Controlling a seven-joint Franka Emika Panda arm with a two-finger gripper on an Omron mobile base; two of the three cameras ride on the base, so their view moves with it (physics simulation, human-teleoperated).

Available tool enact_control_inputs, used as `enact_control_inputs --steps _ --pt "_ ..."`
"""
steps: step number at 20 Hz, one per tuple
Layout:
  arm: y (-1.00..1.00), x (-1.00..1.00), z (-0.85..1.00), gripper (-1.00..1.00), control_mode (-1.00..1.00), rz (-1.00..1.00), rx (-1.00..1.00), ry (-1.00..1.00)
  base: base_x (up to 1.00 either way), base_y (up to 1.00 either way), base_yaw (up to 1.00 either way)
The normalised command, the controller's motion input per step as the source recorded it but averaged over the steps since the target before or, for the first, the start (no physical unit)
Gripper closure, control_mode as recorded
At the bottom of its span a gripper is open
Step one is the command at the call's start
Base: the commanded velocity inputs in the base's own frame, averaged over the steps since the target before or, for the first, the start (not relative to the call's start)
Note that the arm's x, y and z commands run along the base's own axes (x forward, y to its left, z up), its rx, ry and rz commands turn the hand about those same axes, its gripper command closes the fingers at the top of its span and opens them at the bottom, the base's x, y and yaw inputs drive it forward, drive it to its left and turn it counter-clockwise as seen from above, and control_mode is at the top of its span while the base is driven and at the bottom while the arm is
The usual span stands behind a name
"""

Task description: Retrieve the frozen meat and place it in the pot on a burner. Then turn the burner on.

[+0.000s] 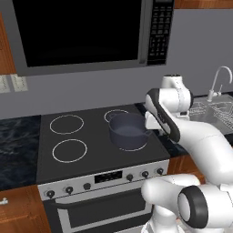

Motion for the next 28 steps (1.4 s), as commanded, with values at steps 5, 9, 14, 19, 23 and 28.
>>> enact_control_inputs --steps 5,9,14,19,23,28 --pt "0.15 0.09 -0.01 1.0 -1.0 0.0 0.0 -0.06 0.0 0.0 0.0" --pt "0.0 0.05 0.0 1.0 -1.0 0.0 0.0 -0.06 0.0 0.0 0.0" --pt "0.0 0.06 -0.07 1.0 -1.0 0.0 0.0 -0.06 0.0 0.0 0.0" --pt "0.0 0.1 -0.16 1.0 -1.0 0.0 0.0 -0.07 0.0 0.0 0.0" --pt "0.0 0.14 -0.09 1.0 -1.0 0.0 0.0 -0.05 0.0 0.0 0.0" --pt "0.0 0.21 0.0 1.0 -1.0 0.0 0.0 0.0 0.0 0.0 0.0"
